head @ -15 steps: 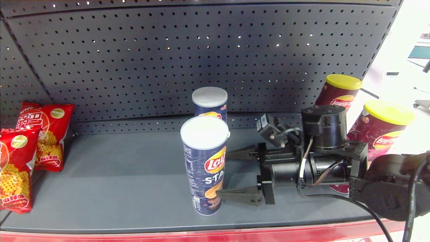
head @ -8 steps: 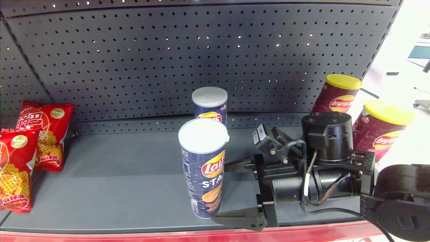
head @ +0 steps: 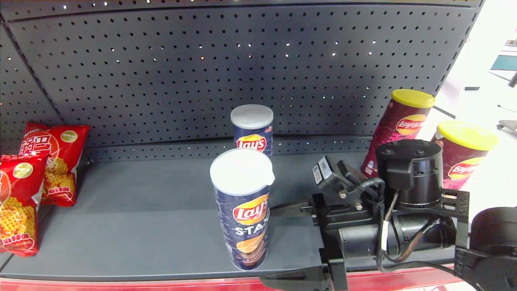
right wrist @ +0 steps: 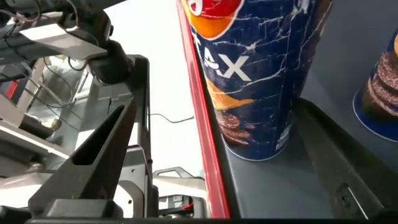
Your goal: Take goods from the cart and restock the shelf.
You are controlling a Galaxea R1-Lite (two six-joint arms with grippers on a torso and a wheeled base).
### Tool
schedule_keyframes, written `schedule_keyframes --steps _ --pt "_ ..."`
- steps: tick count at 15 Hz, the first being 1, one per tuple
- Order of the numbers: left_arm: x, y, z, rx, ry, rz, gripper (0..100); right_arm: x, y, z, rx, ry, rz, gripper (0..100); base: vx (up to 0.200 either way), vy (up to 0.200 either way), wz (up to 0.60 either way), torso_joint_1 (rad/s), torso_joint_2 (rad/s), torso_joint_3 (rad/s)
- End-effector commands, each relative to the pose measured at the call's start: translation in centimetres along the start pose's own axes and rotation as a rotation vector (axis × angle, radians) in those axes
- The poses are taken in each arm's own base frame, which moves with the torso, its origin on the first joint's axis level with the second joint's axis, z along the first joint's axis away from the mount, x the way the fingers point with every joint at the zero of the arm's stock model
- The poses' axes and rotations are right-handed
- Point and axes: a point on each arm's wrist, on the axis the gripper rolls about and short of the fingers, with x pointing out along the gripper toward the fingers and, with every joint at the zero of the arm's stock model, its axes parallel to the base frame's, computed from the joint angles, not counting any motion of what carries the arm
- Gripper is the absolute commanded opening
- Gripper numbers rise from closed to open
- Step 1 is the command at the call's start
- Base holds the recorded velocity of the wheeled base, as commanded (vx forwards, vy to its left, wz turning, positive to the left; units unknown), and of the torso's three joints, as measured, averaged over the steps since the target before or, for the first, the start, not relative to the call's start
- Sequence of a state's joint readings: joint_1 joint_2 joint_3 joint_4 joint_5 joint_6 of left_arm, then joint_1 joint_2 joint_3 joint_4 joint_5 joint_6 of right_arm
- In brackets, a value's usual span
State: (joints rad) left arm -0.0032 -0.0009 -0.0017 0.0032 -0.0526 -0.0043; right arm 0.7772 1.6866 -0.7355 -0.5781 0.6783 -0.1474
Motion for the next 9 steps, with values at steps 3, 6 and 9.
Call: schedule_keyframes --steps 3,6,9 --pt "0.01 0.0 0.0 0.0 0.001 0.001 100 -0.13 0.27 0.09 0.005 -0.003 0.003 100 0.0 0.0 0.0 0.0 0.0 0.0" --pt "0.01 0.0 0.0 0.0 0.001 -0.001 100 -0.21 0.71 0.3 0.017 -0.006 -0.011 100 0.0 0.0 0.0 0.0 0.0 0.0" --pt "0.01 0.0 0.0 0.0 0.001 -0.001 100 -0.23 1.12 0.13 0.027 0.001 -0.002 100 0.0 0.0 0.0 0.0 0.0 0.0"
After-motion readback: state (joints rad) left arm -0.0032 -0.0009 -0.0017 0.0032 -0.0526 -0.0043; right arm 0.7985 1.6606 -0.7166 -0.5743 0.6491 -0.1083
